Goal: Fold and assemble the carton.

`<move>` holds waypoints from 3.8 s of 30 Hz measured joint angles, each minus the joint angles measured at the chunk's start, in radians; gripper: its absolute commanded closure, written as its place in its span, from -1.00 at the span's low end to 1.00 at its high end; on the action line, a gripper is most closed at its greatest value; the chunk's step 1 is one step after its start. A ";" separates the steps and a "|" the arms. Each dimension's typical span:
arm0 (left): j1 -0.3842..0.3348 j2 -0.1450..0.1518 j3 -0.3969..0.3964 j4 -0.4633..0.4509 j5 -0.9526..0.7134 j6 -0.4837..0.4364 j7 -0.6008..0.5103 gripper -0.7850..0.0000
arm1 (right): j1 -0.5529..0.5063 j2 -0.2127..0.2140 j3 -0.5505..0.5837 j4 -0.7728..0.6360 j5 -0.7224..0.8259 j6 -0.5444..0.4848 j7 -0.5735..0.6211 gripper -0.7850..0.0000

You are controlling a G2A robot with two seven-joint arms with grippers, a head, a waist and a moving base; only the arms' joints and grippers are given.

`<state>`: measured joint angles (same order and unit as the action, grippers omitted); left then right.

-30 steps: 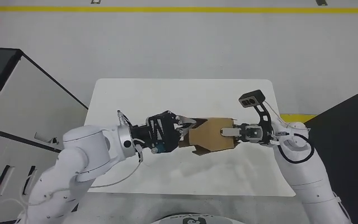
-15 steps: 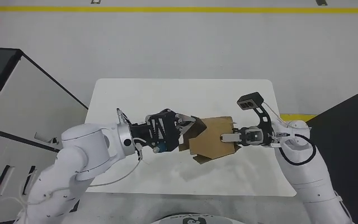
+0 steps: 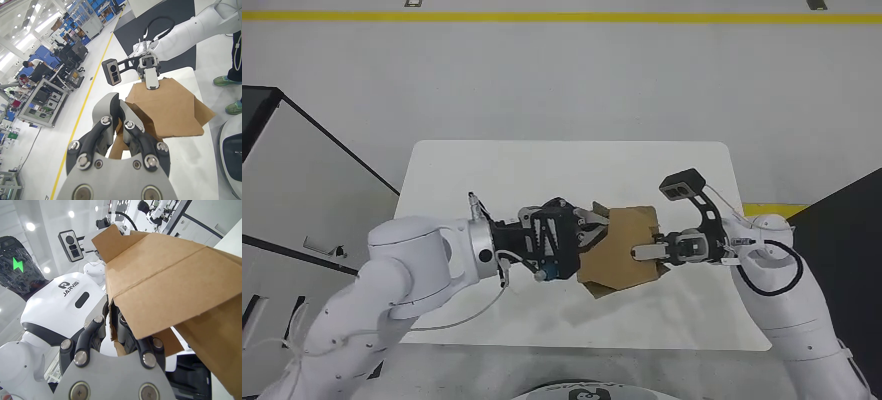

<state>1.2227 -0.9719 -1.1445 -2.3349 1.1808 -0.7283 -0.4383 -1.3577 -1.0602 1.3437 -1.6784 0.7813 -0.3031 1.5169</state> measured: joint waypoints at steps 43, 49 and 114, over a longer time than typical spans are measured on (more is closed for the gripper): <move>0.106 0.010 -0.158 0.031 -0.017 0.053 0.103 1.00 | 0.091 -0.036 -0.049 0.179 0.364 0.090 0.007 1.00; 0.047 -0.001 -0.073 0.059 -0.013 0.044 0.114 1.00 | 0.105 -0.041 -0.053 0.189 0.352 0.090 -0.004 1.00; -0.027 -0.025 0.005 0.064 -0.040 0.031 0.087 1.00 | 0.067 -0.063 0.000 0.190 0.196 0.070 -0.218 1.00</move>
<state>1.1958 -0.9967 -1.1398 -2.2704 1.1403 -0.6972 -0.3514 -1.2906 -1.1228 1.3433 -1.4889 0.9773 -0.2330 1.2985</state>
